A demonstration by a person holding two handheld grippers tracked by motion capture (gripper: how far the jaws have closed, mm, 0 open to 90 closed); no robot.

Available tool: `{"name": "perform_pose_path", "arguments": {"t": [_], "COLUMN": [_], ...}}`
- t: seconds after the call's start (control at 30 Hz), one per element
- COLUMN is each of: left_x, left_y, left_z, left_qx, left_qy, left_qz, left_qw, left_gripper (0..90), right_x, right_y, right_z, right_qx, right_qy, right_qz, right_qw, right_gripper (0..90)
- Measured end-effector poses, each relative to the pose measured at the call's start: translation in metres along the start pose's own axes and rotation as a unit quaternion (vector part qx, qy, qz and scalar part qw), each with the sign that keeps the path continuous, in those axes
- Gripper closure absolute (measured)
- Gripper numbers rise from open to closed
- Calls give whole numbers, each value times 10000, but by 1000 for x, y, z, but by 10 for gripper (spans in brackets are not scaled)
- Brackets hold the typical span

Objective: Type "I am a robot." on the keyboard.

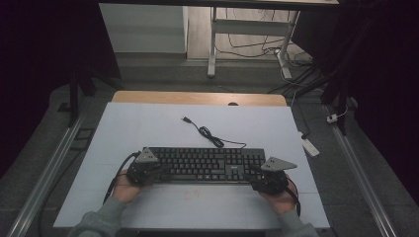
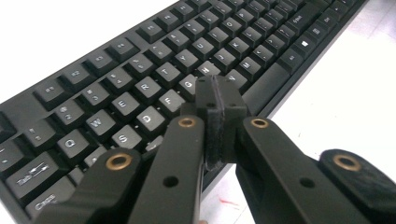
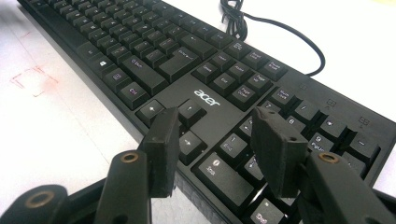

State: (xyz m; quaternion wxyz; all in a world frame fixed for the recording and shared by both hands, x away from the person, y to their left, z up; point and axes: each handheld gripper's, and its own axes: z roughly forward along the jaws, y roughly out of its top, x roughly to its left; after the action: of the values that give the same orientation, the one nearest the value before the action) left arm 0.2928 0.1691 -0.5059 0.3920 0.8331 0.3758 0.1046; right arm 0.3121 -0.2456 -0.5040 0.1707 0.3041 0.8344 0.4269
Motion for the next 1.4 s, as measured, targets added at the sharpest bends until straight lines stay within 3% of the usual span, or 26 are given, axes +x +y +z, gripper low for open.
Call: {"name": "perform_pose_path", "arguments": {"t": [0.43, 0.87, 1.4], "left_x": [-11, -14, -13], "left_y": [1, 0, -2], "left_z": [16, 25, 28], "left_qx": [257, 410, 380], "left_qy": [-18, 18, 24], "left_qz": [261, 347, 322], "left_qw": [9993, 9986, 9988], "left_gripper": [891, 890, 891], "right_x": [0, 0, 0], "right_y": [0, -1, -1], "right_z": [0, 0, 1], "right_qx": [7, 19, 26], "right_qy": [11, -11, -6], "right_qz": [6, 6, 1], "right_qw": [10000, 10000, 10000], "right_gripper": [521, 521, 521]}}
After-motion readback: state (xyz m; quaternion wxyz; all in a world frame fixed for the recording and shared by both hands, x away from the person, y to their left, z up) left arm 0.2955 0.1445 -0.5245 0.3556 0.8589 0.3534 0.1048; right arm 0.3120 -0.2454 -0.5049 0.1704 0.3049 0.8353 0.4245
